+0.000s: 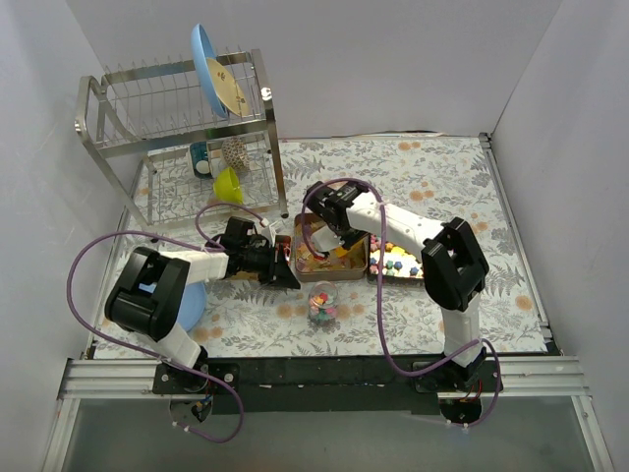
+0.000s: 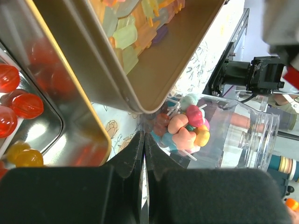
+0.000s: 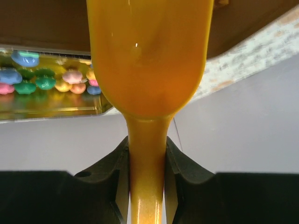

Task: Pack the candies
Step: Scoop the fake candies from the storage box.

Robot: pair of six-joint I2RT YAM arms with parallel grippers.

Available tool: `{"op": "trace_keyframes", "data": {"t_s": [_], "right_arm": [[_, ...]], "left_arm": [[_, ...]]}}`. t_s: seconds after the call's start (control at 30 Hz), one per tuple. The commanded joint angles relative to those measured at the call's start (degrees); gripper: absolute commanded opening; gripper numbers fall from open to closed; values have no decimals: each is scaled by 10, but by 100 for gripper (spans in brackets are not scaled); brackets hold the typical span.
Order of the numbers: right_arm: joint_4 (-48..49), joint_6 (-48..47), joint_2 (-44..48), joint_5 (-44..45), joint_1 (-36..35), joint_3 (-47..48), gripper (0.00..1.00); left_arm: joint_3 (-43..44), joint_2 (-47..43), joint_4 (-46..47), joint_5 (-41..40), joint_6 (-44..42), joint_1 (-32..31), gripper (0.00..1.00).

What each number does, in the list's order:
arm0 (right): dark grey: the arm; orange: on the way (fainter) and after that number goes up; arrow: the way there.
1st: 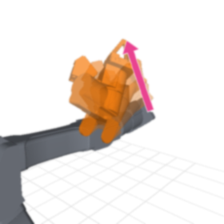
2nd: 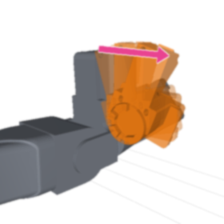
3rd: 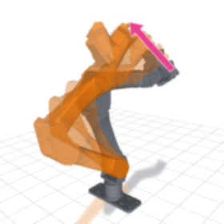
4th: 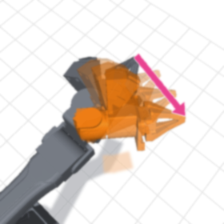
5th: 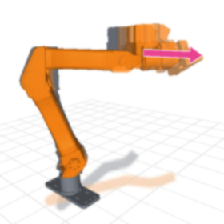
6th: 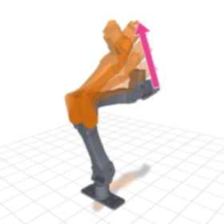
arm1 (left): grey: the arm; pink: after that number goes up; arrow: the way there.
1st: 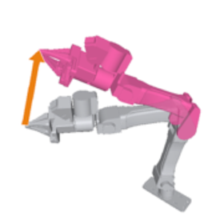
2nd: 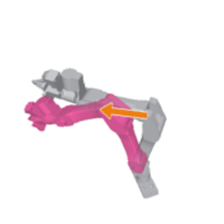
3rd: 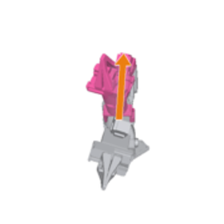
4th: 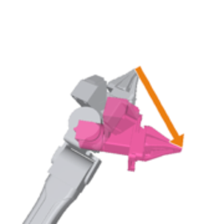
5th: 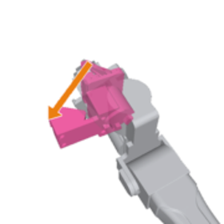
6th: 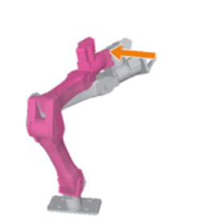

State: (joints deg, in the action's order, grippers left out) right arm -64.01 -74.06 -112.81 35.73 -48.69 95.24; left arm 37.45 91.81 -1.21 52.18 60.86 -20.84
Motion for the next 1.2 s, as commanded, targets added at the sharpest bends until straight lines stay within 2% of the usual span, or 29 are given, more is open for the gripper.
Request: {"op": "trace_keyframes", "data": {"t_s": [0.0, 0.27, 0.57, 0.87, 1.03, 1.17], "right_arm": [[22, -91, 8, -55, 19, -46, 1], [29, -97, -13, -74, 14, -26, 1], [6, -1, -62, -117, -20, 22, 1], [-43, 181, -112, -238, -26, 78, 1], [-16, 211, -103, -305, -12, 67, 1], [34, 195, -59, -373, 11, 7, 1]], "left_arm": [[15, 14, 9, 20, -7, -1, 0], [29, 51, 33, 32, 1, -2, 0], [39, 92, 72, 37, 34, -2, 0], [58, 120, 71, 42, 38, -3, 0], [61, 118, 65, 42, 36, -3, 0], [68, 108, 51, 43, 23, -2, 0]]}}
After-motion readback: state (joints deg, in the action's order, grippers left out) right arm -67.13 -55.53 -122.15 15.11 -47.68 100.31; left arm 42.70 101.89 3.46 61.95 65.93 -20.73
